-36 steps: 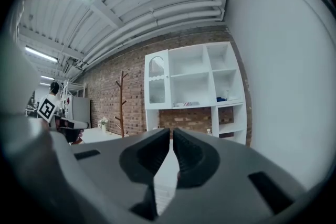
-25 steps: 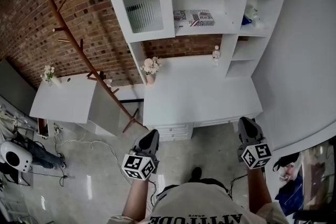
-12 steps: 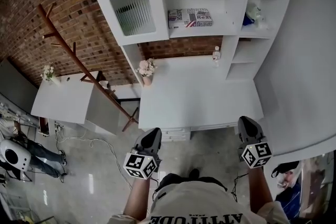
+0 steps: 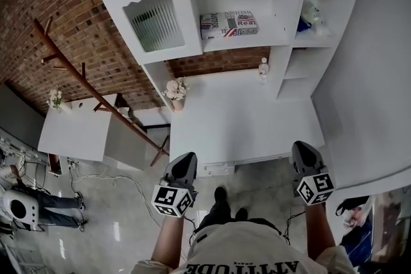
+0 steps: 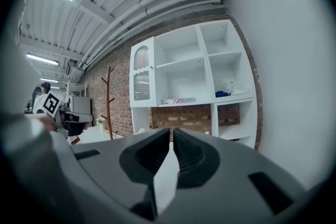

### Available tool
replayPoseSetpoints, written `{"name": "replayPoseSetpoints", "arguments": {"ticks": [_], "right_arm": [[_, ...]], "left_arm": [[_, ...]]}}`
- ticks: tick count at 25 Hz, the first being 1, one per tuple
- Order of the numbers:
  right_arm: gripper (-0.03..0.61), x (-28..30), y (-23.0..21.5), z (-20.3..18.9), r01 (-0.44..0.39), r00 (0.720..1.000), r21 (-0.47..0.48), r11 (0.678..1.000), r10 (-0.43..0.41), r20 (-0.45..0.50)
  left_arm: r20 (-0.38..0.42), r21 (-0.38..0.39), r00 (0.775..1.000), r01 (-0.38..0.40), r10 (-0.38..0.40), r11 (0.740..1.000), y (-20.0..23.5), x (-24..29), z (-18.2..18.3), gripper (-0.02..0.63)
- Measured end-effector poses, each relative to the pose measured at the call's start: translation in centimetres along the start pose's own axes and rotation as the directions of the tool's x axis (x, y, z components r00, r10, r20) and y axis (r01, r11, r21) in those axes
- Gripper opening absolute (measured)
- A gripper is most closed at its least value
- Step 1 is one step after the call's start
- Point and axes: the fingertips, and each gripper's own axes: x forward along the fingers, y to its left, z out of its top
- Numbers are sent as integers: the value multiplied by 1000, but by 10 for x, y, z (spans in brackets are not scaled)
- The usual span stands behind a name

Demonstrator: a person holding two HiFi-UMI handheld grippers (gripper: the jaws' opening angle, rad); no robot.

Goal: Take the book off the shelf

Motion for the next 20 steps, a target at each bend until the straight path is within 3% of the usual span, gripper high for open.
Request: {"name": "replayPoseSetpoints", "arguments": {"ticks": [9, 20], "right_arm": [[34, 39, -11, 18, 70, 997, -10, 998, -70, 14], [34, 84, -4, 38, 88, 996, -36, 995, -88, 9]], "left_arm": [[7, 28, 996, 84, -85, 996, 31, 68, 21, 28], [8, 182, 984, 175, -179, 968, 59, 140, 57, 28]]}}
